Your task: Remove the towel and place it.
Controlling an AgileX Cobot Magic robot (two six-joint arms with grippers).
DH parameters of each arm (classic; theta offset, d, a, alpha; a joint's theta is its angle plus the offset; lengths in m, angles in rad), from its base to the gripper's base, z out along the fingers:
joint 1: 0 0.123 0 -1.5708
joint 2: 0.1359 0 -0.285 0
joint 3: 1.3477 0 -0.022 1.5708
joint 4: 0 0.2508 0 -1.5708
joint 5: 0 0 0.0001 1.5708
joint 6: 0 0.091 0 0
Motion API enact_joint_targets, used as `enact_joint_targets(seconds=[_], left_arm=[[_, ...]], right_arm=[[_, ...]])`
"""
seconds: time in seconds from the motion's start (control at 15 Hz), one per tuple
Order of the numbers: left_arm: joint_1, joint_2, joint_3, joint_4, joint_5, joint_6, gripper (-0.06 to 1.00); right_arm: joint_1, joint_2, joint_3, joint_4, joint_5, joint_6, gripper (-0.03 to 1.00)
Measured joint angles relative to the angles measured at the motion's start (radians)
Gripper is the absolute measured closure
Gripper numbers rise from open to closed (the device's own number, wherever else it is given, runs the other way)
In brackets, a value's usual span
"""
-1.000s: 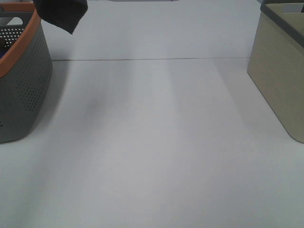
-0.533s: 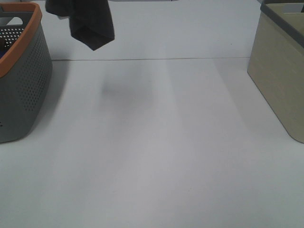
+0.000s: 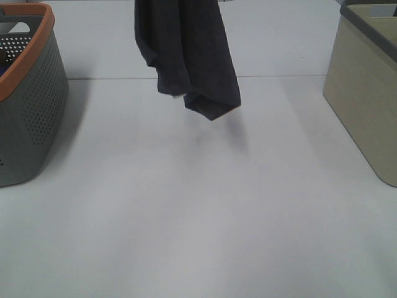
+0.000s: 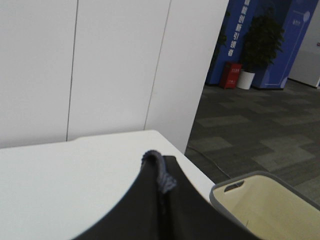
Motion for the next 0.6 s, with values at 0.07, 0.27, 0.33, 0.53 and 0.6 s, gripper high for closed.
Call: enact_joint_targets(seconds=[0.07, 0.27, 0.33, 0.53, 0.6], left_arm=[[-0.005, 0.000, 0.062, -0.002, -0.041, 0.001, 0.94], [-0.008, 0.007, 0.200, -0.003, -0.120, 0.001, 0.94], [-0.008, 0.009, 0.221, -0.003, -0.120, 0.001, 0.94], [-0.008, 0.009, 0.226, -0.003, -0.128, 0.031, 0.94], [-0.008, 0.009, 0.227, -0.003, -0.134, 0.044, 0.94]], right_arm=[[0.000, 0.032, 0.000, 0.042, -0.007, -0.020, 0.36], [0.000, 0.208, 0.000, 0.262, -0.052, -0.276, 0.38], [0.000, 0.259, 0.000, 0.360, -0.072, -0.394, 0.38], [0.000, 0.430, 0.000, 0.657, -0.095, -0.792, 0.39], [0.000, 0.554, 0.000, 0.852, -0.093, -1.037, 0.39]])
